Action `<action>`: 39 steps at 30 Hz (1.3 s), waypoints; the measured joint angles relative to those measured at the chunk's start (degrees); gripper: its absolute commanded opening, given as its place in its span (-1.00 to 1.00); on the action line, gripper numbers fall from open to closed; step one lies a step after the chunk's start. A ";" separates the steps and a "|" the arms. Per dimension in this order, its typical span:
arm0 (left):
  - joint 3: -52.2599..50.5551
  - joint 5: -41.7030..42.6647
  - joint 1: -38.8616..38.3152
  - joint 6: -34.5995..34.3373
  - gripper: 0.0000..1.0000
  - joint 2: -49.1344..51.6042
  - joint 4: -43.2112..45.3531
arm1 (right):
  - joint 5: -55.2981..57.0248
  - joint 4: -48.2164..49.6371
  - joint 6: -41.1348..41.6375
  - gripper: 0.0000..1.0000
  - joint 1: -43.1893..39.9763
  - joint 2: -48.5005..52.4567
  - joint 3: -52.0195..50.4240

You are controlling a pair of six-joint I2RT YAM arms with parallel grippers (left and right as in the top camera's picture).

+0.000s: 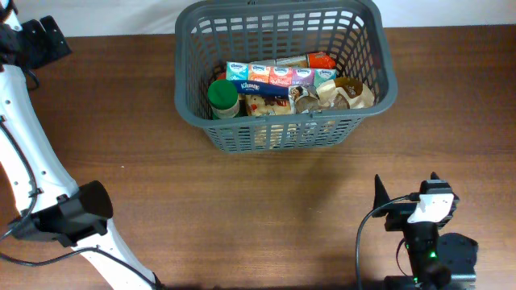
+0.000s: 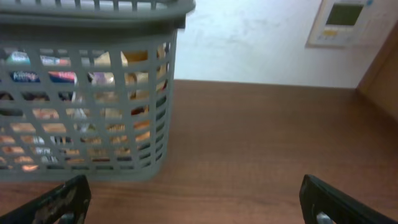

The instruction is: Pack container

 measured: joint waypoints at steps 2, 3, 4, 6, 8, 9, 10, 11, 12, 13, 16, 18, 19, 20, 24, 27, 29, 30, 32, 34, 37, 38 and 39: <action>0.00 -0.02 0.00 0.00 0.98 0.00 0.02 | -0.02 1.49 0.04 0.97 0.00 -1.97 -3.65; 0.00 -0.02 0.00 0.00 0.99 0.00 0.02 | 0.00 2.56 0.02 0.98 0.00 -3.04 -6.51; 0.00 -0.02 0.00 0.00 0.99 0.00 0.02 | -0.02 2.91 0.00 0.97 0.00 -3.78 -8.70; 0.00 -0.02 0.00 0.00 0.99 0.00 0.04 | -0.02 3.39 -0.02 0.97 0.00 -4.63 -11.96; 0.00 -0.02 0.00 -0.02 0.99 0.00 0.02 | -0.09 5.66 -0.07 0.97 0.00 -4.74 -13.07; 0.00 0.00 0.00 -0.02 0.99 0.00 0.04 | -0.20 6.43 -0.02 0.98 -0.02 -4.96 -13.11; 0.00 -0.02 0.00 0.00 0.99 0.00 0.00 | -0.24 7.10 -0.02 0.97 -0.02 -5.03 -13.20; 0.00 -0.02 0.00 0.00 0.98 0.00 0.02 | -0.24 7.45 0.00 0.97 -0.02 -5.03 -13.27; 0.00 -0.02 0.00 0.00 0.99 0.00 0.02 | -0.24 7.67 -0.02 0.97 -0.02 -5.03 -13.44; 0.00 0.00 0.00 0.00 0.99 0.00 0.02 | -0.24 7.69 -0.04 0.97 -0.02 -5.03 -13.64; 0.00 -0.02 0.00 0.00 0.99 0.00 0.04 | -0.24 7.74 0.00 0.97 -0.02 -5.03 -13.88; 0.00 0.00 0.00 0.00 0.99 0.00 0.02 | -0.24 7.74 0.00 0.97 -0.02 -5.03 -13.88; 0.00 0.00 0.00 0.00 0.99 0.00 0.02 | -0.24 7.76 -0.02 0.97 -0.02 -5.03 -13.88; 0.00 -0.02 0.00 0.00 0.99 0.00 0.02 | -0.24 7.76 -0.02 0.97 -0.02 -5.03 -13.88; 0.00 -0.02 0.00 0.00 0.98 0.00 0.02 | -0.24 7.76 0.00 0.97 -0.02 -5.03 -13.88; 0.00 -0.02 0.00 -0.02 0.99 0.00 0.02 | -0.24 7.76 0.00 0.97 -0.02 -5.03 -13.88; 0.00 -0.02 0.00 0.00 0.99 0.00 0.04 | -0.24 7.76 -0.02 0.98 -0.02 -5.03 -13.88; 0.00 -0.02 0.00 0.00 0.99 0.00 0.02 | -0.24 7.74 0.02 0.97 -0.02 -5.03 -13.88; 0.00 -0.02 0.00 0.00 0.99 0.00 0.02 | -0.24 7.76 -0.02 0.97 -0.02 -5.03 -13.88; 0.00 0.00 0.00 0.00 0.98 0.00 0.02 | -0.24 7.74 0.00 0.97 -0.02 -5.03 -13.88; -0.70 -0.02 -0.26 -0.02 0.99 -0.50 0.02 | -0.24 7.74 -0.02 0.97 -0.02 -5.03 -13.88; -2.12 -0.07 -0.57 0.00 0.99 -1.51 0.33 | -0.24 7.76 -0.04 0.97 -0.02 -5.03 -13.88; -4.48 -0.09 -1.22 0.00 0.99 -3.19 0.26 | -0.24 7.76 0.00 0.97 -0.02 -5.01 -13.90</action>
